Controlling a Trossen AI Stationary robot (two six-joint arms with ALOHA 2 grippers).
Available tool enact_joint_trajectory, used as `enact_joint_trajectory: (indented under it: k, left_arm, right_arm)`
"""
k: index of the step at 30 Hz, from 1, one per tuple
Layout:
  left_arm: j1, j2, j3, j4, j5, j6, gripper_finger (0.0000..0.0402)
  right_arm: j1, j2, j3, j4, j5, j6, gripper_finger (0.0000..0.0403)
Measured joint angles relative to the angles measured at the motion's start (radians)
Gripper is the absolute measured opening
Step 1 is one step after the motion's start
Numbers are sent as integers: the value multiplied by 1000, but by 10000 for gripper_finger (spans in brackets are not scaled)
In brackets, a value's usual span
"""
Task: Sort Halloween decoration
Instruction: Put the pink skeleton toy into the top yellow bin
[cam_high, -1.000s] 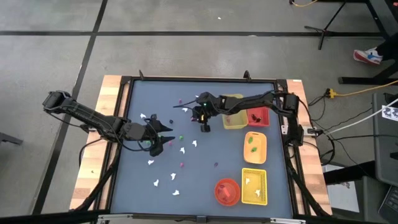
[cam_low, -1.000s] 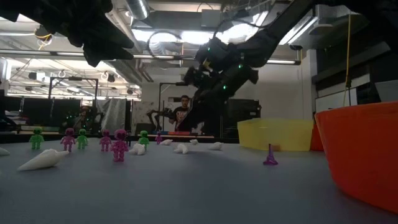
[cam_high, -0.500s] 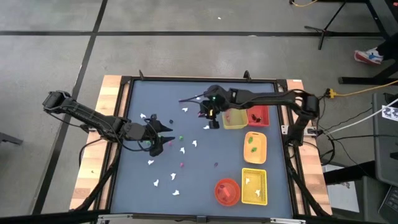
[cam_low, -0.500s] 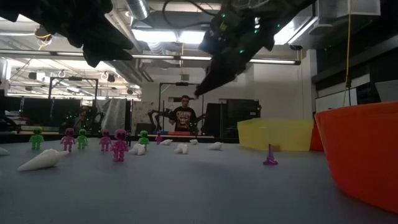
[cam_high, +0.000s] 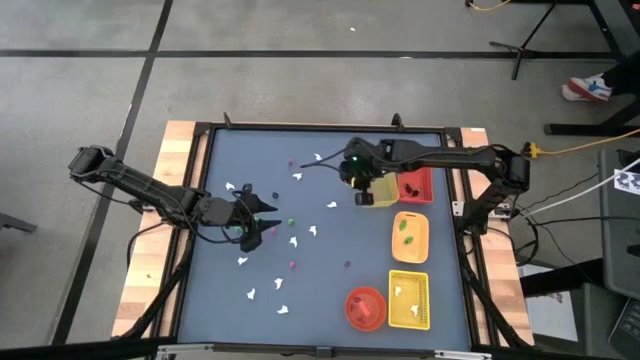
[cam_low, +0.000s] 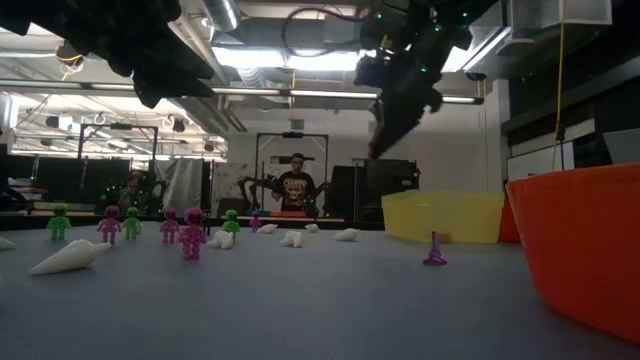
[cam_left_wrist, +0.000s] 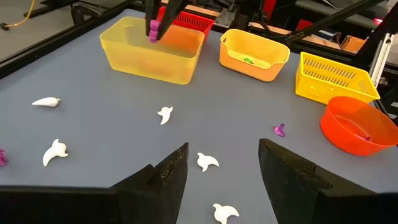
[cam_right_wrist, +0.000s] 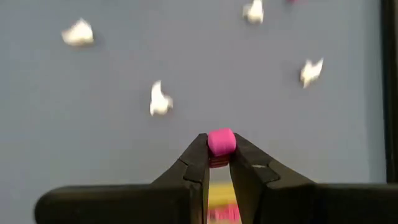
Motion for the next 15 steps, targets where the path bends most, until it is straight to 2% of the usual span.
enact_joint_trajectory:
  k: [7, 15]
  left_arm:
    - [0, 0, 0, 0, 0, 0, 179]
    - [0, 0, 0, 0, 0, 0, 179]
  right_arm:
    - [0, 0, 0, -191, 53, 10, 49]
    - [0, 0, 0, -280, 64, 42, 49]
